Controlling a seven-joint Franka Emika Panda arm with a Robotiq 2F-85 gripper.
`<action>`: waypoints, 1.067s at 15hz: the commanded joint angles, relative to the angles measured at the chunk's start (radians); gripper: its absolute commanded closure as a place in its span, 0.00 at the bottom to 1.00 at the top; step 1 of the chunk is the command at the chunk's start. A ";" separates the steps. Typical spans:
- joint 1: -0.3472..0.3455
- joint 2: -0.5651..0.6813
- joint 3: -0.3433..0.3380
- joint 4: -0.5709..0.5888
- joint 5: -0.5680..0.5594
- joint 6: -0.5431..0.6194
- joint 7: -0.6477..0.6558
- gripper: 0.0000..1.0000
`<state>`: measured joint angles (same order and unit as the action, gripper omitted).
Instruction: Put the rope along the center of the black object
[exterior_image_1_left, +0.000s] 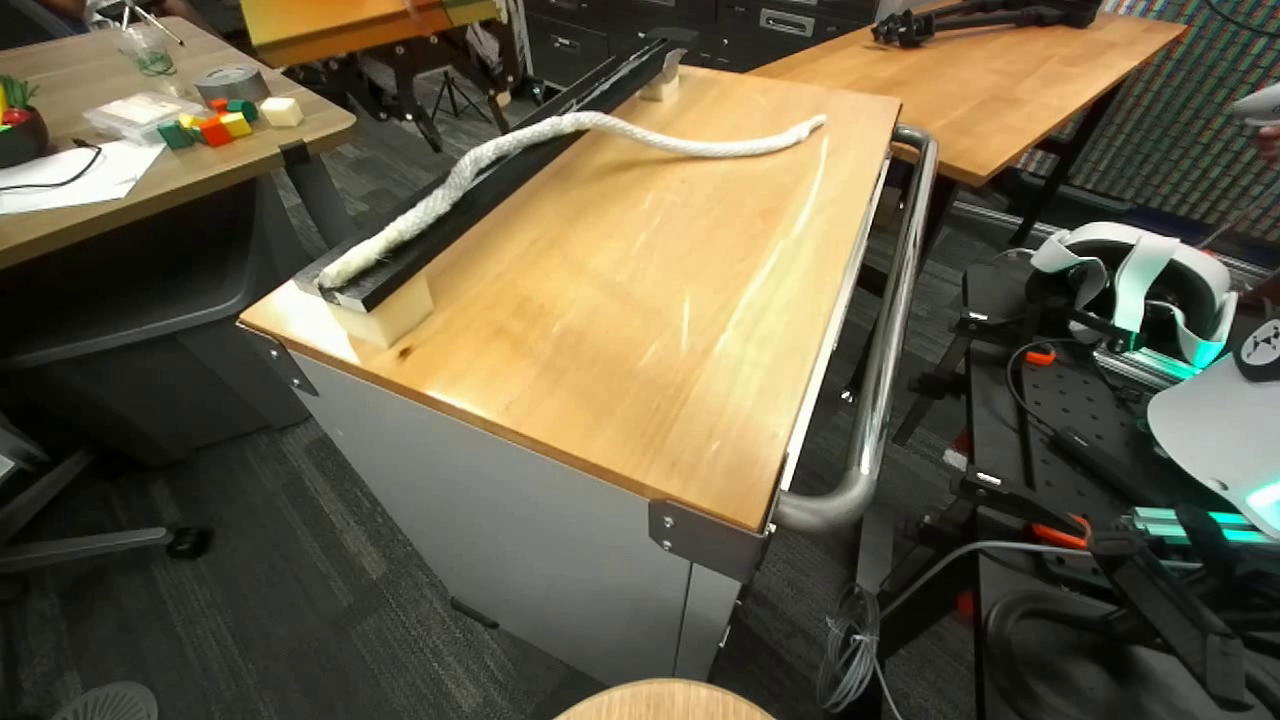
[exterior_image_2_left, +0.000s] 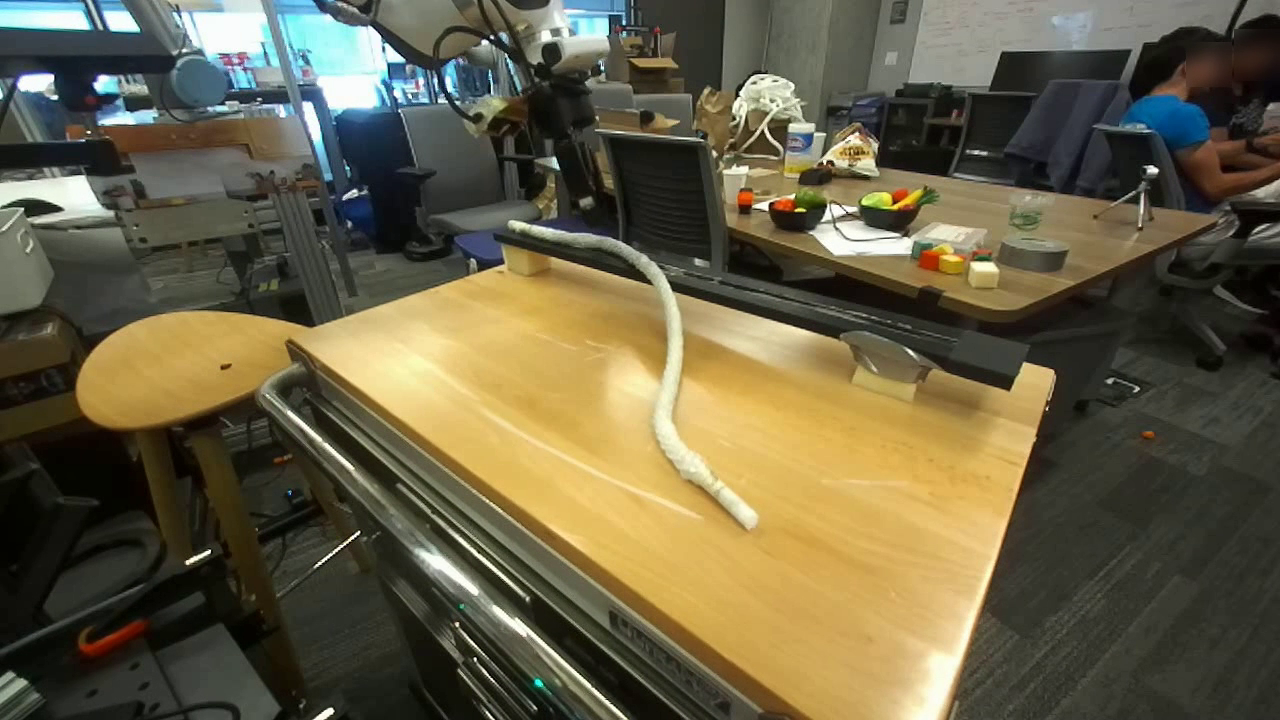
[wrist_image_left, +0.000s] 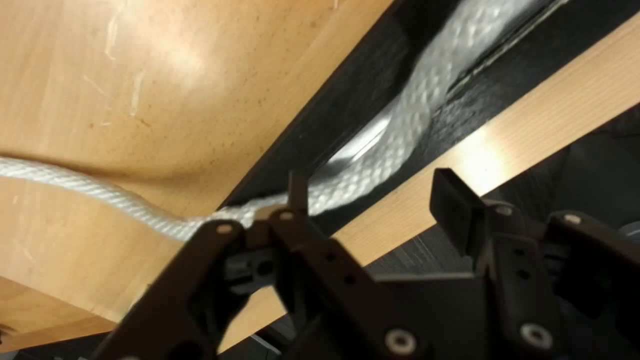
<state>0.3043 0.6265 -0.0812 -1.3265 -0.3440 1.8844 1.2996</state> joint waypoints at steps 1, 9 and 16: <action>-0.038 -0.222 -0.001 -0.227 -0.004 0.110 0.027 0.03; -0.129 -0.402 -0.003 -0.394 -0.055 0.292 0.176 0.00; -0.164 -0.478 0.011 -0.526 0.003 0.415 0.242 0.00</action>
<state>0.1850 0.1719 -0.1023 -1.8030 -0.4055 2.2148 1.5007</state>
